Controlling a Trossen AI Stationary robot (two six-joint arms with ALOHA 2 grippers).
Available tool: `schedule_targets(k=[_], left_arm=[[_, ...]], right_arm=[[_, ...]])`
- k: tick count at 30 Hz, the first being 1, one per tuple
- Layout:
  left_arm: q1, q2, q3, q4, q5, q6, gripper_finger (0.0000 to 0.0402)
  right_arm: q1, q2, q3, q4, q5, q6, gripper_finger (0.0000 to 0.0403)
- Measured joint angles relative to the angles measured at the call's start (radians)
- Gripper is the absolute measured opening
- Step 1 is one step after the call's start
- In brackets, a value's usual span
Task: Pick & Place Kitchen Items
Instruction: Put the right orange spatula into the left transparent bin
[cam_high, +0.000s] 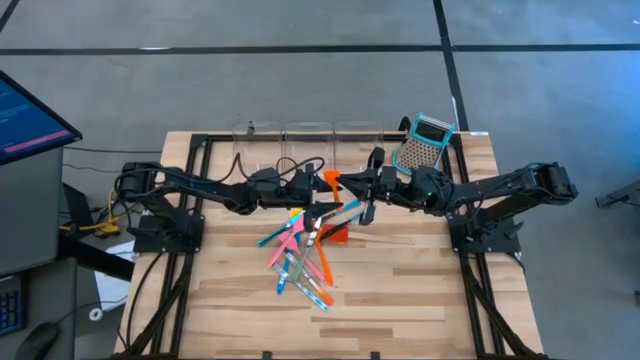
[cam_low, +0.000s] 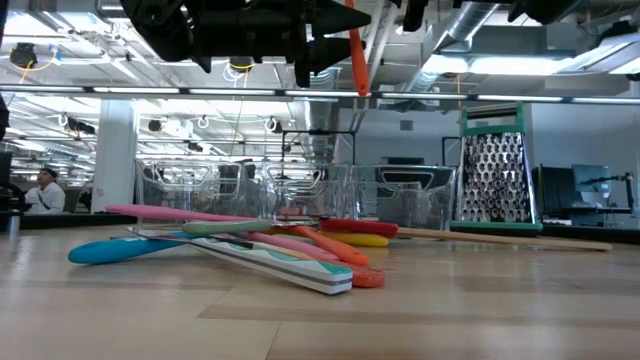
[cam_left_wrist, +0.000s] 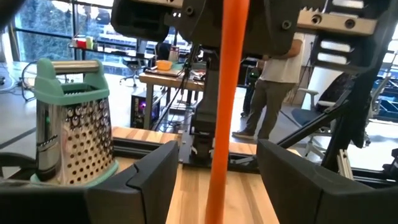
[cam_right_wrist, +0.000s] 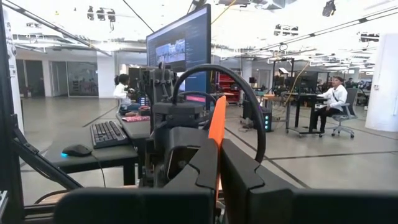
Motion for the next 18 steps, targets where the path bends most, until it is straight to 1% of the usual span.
schedule_targets(k=[3,6,14,18], left_arm=[[0.0,0.0,0.0,0.003,0.0,0.0,0.0208],[0.0,0.0,0.0,0.003,-0.005,0.0,0.0189],[0.0,0.0,0.0,0.007,-0.01,0.0,0.01],[0.0,0.0,0.0,0.016,-0.011,0.0,0.0064]], right_arm=[[0.0,0.0,0.0,0.0,0.0,0.0,0.0],[0.0,0.0,0.0,0.004,0.0,0.0,0.0],[0.0,0.0,0.0,0.004,0.0,0.0,0.0],[0.001,0.0,0.0,0.004,0.0,0.0,0.0]])
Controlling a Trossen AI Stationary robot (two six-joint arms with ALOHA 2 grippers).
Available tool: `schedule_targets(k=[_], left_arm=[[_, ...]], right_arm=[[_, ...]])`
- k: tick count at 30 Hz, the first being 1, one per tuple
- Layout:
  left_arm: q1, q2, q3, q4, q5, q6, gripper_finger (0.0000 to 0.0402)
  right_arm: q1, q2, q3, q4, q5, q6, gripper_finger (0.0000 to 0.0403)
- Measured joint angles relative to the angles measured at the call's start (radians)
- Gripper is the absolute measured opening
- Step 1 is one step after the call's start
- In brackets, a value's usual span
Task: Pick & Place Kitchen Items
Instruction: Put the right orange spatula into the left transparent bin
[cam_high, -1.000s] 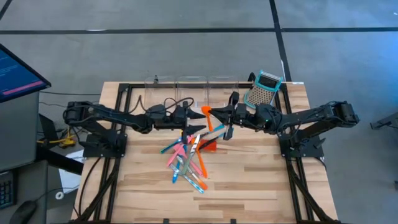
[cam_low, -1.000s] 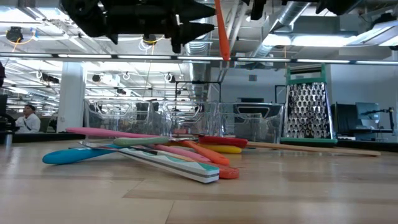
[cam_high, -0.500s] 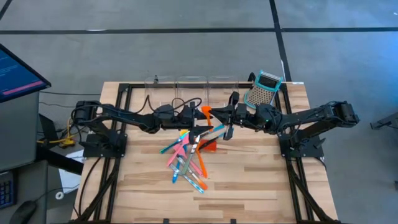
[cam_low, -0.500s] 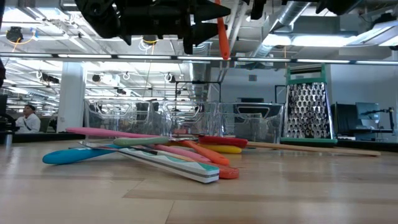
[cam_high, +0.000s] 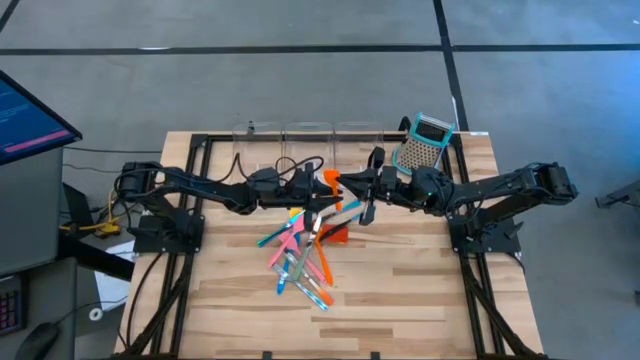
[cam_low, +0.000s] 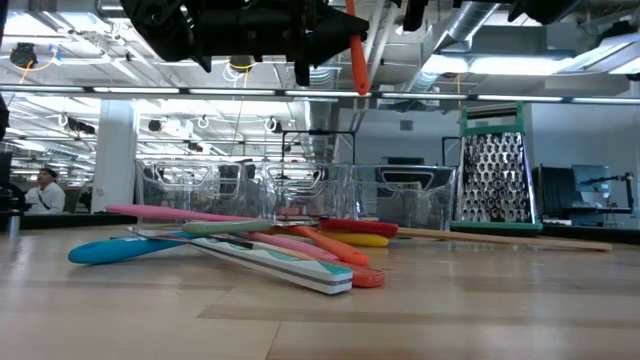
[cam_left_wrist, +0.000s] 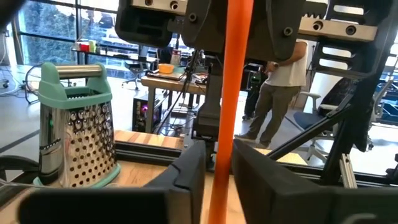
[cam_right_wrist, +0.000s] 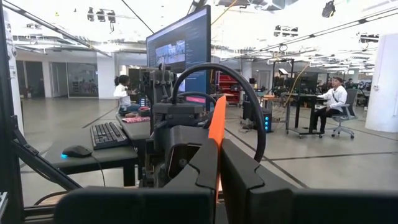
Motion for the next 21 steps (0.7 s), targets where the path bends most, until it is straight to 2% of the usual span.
schedule_targets(k=[7,16,21], left_arm=[[0.0,0.0,0.0,0.003,0.001,0.0,0.0011],[0.0,0.0,0.0,0.002,0.006,0.004,0.0007],[0.0,0.0,0.0,0.0,0.007,0.004,0.0007]], right_arm=[[0.0,0.0,0.0,0.0,0.003,0.0,0.0],[0.0,0.0,0.0,0.0,0.002,0.003,0.0004],[0.001,-0.002,0.0,-0.001,0.003,0.012,0.0041]])
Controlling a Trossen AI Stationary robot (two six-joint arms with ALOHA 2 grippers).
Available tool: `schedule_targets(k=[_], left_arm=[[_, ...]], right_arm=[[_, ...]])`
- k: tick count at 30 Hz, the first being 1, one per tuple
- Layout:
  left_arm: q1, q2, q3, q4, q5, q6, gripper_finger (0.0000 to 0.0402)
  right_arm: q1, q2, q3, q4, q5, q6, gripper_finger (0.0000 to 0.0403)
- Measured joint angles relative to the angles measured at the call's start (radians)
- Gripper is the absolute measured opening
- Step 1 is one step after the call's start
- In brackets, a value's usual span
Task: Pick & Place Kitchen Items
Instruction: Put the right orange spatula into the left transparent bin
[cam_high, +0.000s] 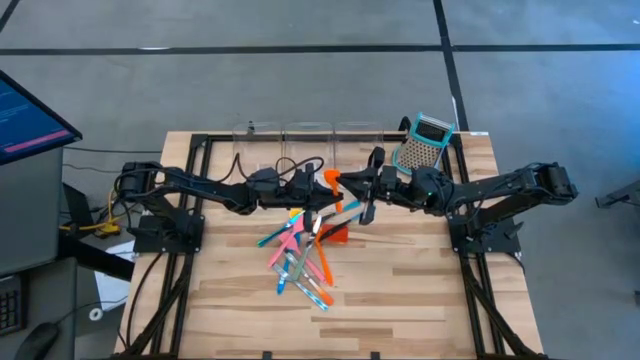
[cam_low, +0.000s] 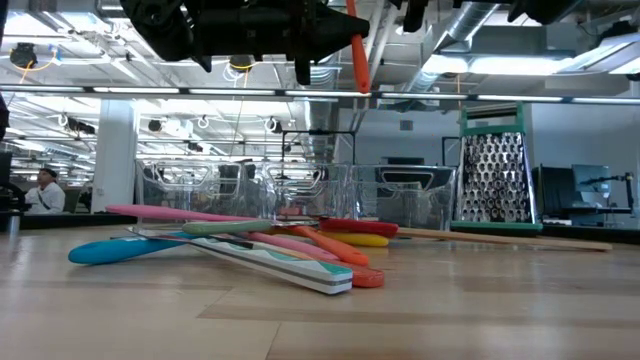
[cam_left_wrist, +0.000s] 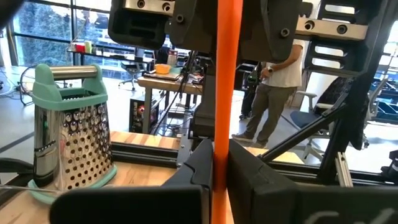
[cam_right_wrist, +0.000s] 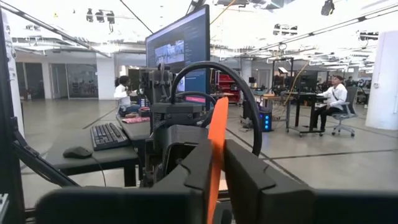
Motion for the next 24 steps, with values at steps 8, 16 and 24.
schedule_targets(k=[8,16,24], left_arm=[[0.0,0.0,0.0,-0.016,0.0,0.0,0.0007],[0.019,-0.078,0.0,-0.152,0.014,0.022,0.0007],[0.074,-0.317,-0.001,-0.495,0.019,0.027,0.0007]], right_arm=[[0.0,-0.035,-0.001,-0.031,0.0,0.0,0.0119],[0.0,-0.17,-0.001,-0.244,0.002,0.002,0.0171],[0.003,-0.308,-0.001,-0.534,0.004,0.091,0.01]])
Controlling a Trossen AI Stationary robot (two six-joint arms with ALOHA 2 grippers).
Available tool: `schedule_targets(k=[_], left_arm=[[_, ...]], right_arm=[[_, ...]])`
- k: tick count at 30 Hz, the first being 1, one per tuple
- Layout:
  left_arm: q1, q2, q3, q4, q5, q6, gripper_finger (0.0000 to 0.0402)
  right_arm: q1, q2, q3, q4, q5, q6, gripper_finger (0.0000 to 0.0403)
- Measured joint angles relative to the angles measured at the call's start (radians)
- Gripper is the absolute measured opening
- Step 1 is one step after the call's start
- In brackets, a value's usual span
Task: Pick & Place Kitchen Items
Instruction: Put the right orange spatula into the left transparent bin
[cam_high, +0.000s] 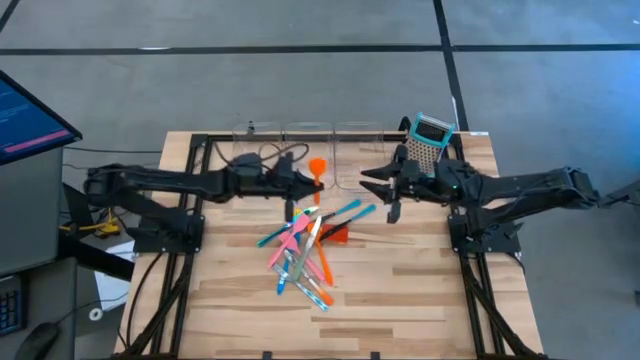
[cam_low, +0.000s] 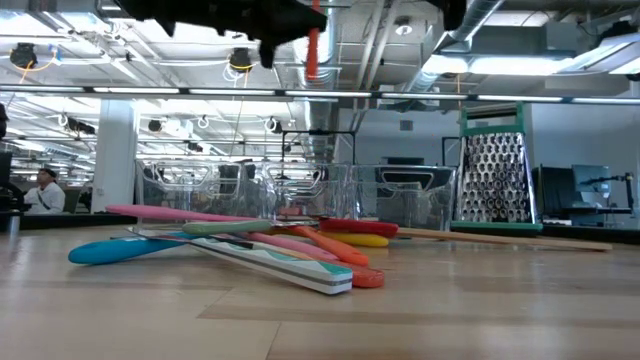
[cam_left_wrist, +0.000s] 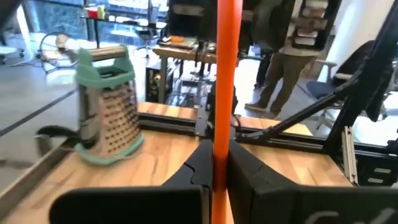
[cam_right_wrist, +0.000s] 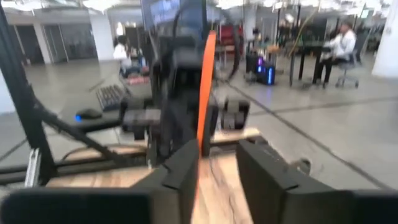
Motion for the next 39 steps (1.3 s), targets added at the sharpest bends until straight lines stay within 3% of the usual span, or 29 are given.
schedule_targets(k=[6,11,16,23,32,39], left_arm=[[0.087,-0.18,0.0,-0.225,-0.021,-0.026,0.0007],[0.205,-0.284,0.0,-0.372,-0.024,-0.059,0.0007],[0.331,-0.322,0.0,-0.472,-0.025,-0.083,0.0007],[0.457,-0.311,0.0,-0.575,-0.004,-0.09,0.0007],[0.613,-0.224,0.0,-0.649,0.127,-0.108,0.0007],[0.725,-0.085,0.0,-0.696,0.138,-0.108,0.0007]], right_arm=[[0.038,-0.043,-0.003,-0.132,0.049,0.009,0.0008],[0.108,-0.036,-0.005,-0.188,0.246,0.003,0.0004],[0.188,-0.017,-0.005,-0.187,0.27,-0.016,0.0002],[0.284,-0.035,-0.041,-0.168,0.425,-0.037,0.0001],[0.314,-0.137,-0.288,0.138,0.444,-0.04,0.0001],[0.313,-0.181,-0.371,0.173,0.445,0.0,0.0]])
